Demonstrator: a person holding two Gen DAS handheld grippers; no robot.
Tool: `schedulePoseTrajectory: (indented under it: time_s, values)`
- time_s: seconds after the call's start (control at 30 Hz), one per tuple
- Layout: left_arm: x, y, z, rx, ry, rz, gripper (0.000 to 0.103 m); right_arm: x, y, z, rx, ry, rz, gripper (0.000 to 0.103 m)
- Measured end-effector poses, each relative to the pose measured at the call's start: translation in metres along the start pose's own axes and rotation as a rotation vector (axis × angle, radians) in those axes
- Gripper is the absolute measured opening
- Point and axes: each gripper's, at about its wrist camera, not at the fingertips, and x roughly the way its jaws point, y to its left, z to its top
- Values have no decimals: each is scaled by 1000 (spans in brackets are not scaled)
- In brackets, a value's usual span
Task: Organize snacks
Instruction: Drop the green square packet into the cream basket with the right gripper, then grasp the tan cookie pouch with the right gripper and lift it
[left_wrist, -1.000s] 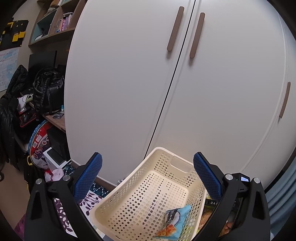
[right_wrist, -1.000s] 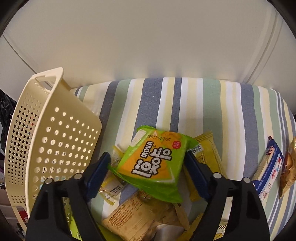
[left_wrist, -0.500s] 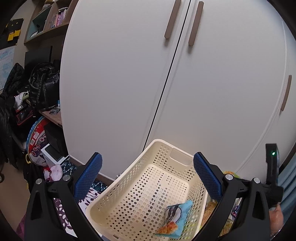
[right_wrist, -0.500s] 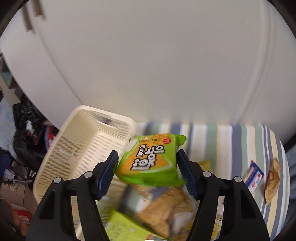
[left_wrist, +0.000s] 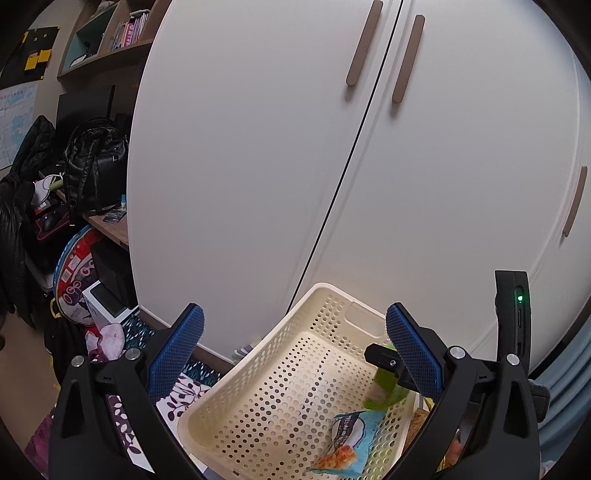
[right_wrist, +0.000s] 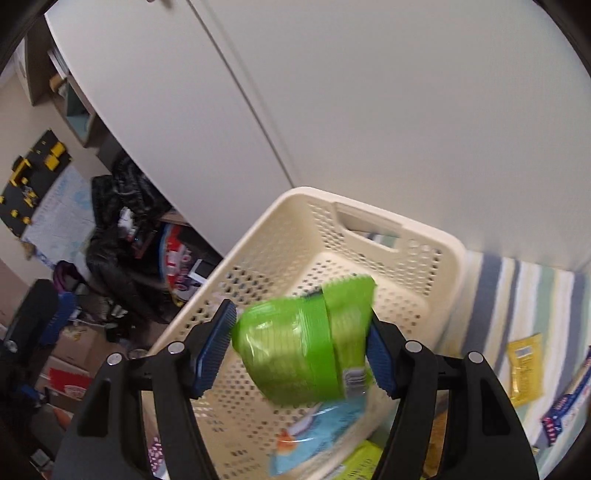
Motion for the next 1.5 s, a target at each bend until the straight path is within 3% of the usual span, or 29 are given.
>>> schedulePoseTrajectory:
  time_s: [0.03, 0.27, 0.37, 0.73, 1.1, 1.5]
  values:
    - [0, 0, 0, -1, -2, 0, 100, 0, 2, 0, 2, -6, 7, 74]
    - [-2, -1, 0, -1, -3, -6, 100, -18, -8, 0, 6, -32, -39, 74]
    - [-3, -3, 0, 9, -6, -11, 100, -24, -14, 0, 32, -43, -2, 82]
    - [-6, -11, -1, 26, -6, -22, 100, -49, -23, -5, 10, -85, -69, 83]
    - [-12, -52, -9, 140, -9, -76, 100, -79, -75, -36, 107, -93, -162, 83]
    - [-13, -95, -23, 225, 17, -170, 100, -150, -166, -76, 244, -157, -364, 83]
